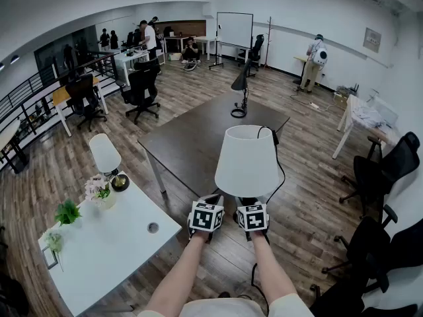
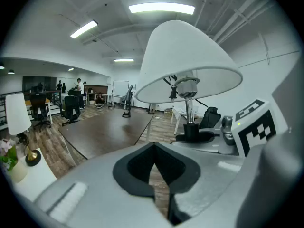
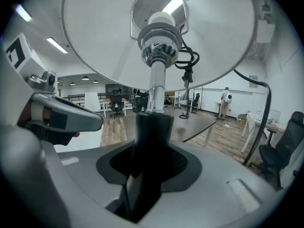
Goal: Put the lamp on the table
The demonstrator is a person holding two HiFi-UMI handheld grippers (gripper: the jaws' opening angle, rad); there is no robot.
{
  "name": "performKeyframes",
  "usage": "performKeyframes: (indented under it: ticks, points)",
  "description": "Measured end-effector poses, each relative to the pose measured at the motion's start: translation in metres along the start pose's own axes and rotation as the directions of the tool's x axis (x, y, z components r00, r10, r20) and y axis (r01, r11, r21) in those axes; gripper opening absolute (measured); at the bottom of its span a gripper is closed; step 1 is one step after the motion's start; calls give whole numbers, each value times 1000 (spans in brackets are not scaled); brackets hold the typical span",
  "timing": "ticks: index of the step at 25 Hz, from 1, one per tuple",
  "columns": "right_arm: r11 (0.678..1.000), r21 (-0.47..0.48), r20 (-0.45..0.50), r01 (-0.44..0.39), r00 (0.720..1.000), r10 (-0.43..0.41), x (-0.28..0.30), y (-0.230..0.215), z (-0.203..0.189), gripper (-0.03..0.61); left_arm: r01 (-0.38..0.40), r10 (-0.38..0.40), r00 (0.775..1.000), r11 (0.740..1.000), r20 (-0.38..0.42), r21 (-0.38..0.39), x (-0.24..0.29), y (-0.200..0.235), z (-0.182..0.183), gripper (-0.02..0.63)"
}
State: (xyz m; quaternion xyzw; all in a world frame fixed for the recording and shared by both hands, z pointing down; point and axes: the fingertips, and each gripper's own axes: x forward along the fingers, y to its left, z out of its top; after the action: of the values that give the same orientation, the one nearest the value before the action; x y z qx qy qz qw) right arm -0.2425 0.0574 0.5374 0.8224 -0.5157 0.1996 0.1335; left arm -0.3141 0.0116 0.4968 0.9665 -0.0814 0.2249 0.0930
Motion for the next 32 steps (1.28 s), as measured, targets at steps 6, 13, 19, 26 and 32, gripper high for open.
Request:
performKeyframes:
  ticks: [6,13,19,26,32]
  points:
    - [999,38,7,-31,999,31,0,-11,-7,158,77,-77,997,997,4,-11,13,-39,15,0]
    - [997,57,6,-44,999,44,-5,-22,-23,156,80,-78,996,996,-48,42,18,-53,9,0]
    - [996,74,27,-40,999,38,-2,-29,-21,156,53,-52,999,998,-12,41,21,-56,16,2]
    - [999,40,72,-6,997,3,10,-56,-8,156,119,-123,990,990,63,71,45,-76,57,2]
    - [997,81,65,11,998,-16,49,-95,5,156,136,-141,987,989,79,62,85,-60,87,1]
